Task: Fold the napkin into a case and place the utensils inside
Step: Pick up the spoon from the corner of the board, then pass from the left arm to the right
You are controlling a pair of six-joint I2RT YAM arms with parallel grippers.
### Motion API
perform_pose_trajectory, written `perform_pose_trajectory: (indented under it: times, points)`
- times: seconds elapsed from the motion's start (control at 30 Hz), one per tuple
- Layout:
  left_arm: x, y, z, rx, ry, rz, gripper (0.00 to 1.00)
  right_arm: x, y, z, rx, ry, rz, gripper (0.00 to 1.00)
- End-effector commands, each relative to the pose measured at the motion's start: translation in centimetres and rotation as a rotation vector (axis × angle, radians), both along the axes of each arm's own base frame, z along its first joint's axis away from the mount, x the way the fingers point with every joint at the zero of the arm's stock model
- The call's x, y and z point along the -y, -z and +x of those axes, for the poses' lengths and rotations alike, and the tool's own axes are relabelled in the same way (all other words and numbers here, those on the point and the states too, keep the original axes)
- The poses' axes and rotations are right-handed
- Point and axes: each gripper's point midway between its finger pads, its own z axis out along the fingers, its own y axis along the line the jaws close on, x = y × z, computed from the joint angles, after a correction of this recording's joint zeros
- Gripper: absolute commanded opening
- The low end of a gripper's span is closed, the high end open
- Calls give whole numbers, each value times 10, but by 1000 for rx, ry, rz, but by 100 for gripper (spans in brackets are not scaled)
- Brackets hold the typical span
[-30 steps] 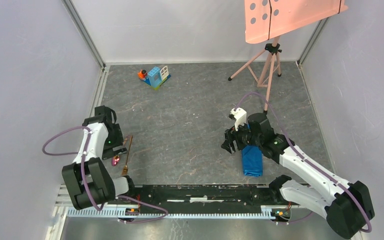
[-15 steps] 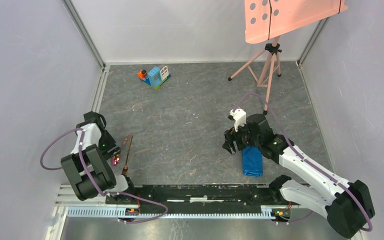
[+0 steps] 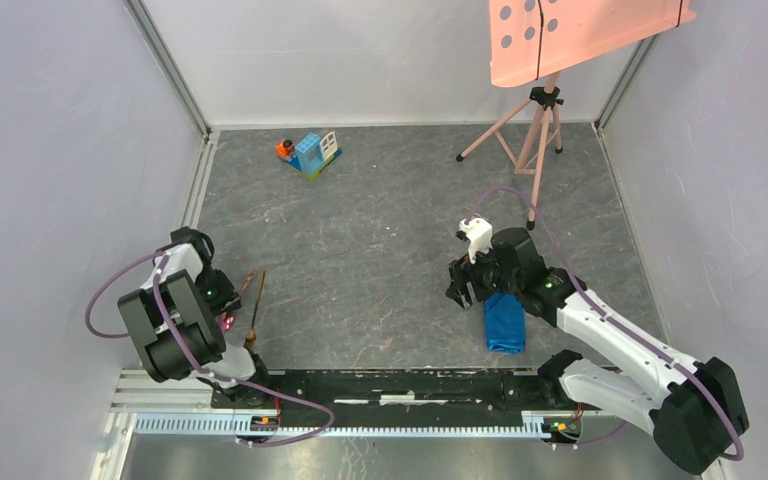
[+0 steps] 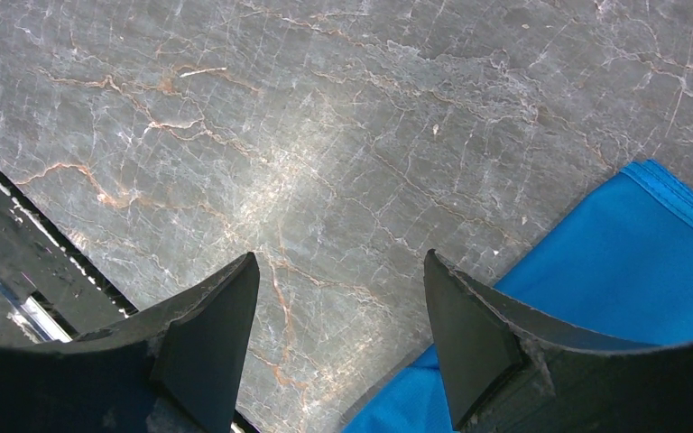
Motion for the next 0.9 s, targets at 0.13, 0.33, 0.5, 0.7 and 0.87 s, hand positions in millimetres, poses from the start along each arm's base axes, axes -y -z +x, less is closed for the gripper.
perform_pose_trajectory:
  times: [0.13, 0.33, 0.5, 0.7, 0.87]
  points:
    - [-19, 17, 7, -41, 81, 51, 29, -1, -32, 13, 77, 51, 36, 74]
    - [-32, -2, 24, 16, 170, 121, 15, 3, -36, 17, 77, 93, 27, 73]
    - [-37, -27, 47, 109, 253, 153, 3, 3, -44, 22, 83, 123, 35, 73]
    - [-39, -73, 79, 318, 364, 251, 2, 12, -46, 31, 97, 172, -15, 74]
    - [6, -152, 153, 746, 792, 311, 2, 11, -52, 38, 102, 179, -33, 74]
